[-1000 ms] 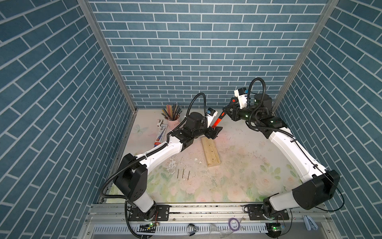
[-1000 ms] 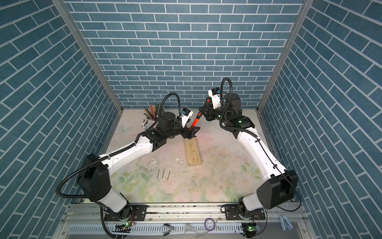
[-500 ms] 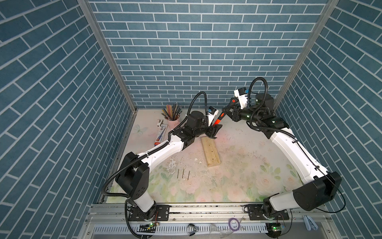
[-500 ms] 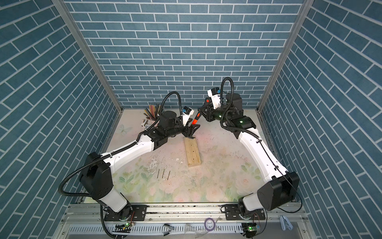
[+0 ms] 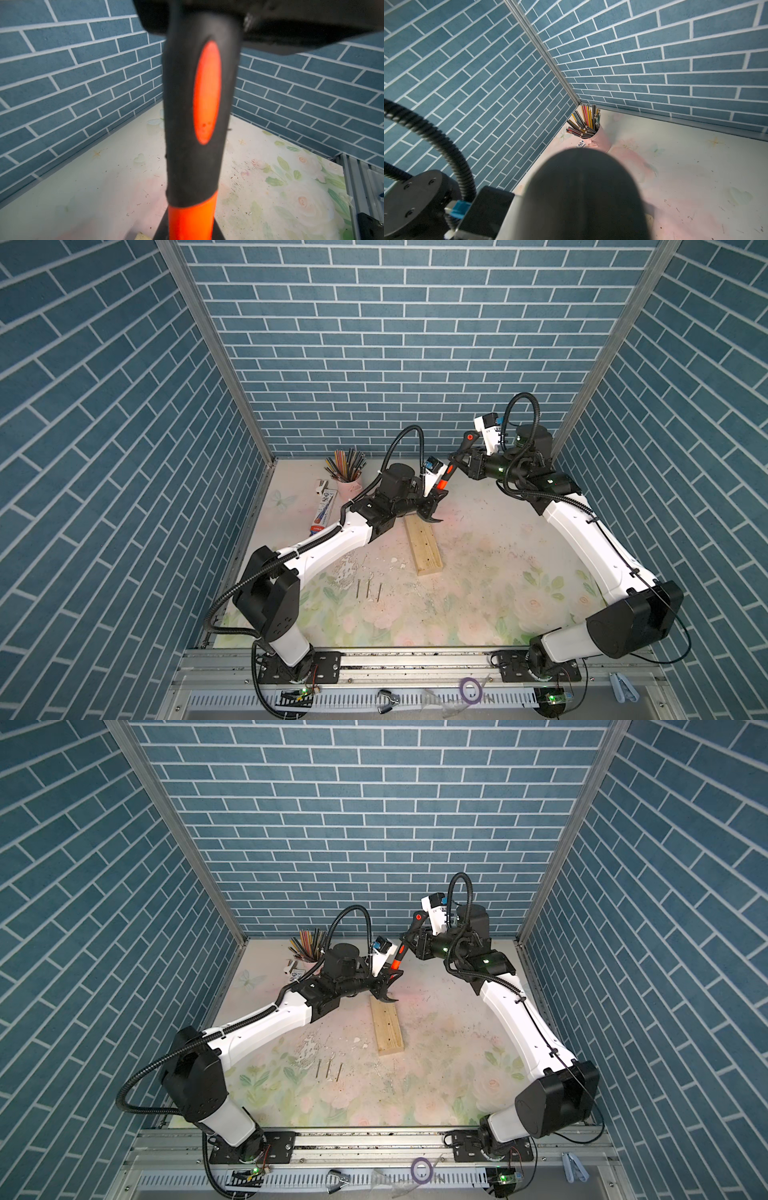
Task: Use a claw hammer to pull out a nail
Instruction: Place the hammer at the center of the board.
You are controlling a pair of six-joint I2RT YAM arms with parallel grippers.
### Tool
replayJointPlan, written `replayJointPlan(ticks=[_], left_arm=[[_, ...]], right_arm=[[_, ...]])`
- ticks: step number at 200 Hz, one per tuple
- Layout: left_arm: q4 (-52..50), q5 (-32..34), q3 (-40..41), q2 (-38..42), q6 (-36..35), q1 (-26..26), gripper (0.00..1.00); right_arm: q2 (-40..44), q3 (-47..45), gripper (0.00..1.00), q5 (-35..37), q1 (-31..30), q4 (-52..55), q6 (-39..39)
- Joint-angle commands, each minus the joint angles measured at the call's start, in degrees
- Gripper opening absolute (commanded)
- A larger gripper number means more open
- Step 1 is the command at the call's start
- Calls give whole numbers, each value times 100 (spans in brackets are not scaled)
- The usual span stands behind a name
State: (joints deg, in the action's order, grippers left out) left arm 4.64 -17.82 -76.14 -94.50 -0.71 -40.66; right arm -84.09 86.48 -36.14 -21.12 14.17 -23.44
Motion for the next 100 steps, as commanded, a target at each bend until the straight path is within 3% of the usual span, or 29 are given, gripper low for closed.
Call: replayJointPlan(ticks=[1, 58, 100], left_arm=[[194, 200, -60, 106, 272, 105, 14], [194, 251, -34, 122, 401, 72, 0], [99, 425, -85, 125, 589, 75, 0]], right_arm=[[43, 292, 0, -294, 76, -480, -437], [51, 208, 0, -202, 75, -562, -483], [-34, 168, 1, -174, 77, -669, -504]])
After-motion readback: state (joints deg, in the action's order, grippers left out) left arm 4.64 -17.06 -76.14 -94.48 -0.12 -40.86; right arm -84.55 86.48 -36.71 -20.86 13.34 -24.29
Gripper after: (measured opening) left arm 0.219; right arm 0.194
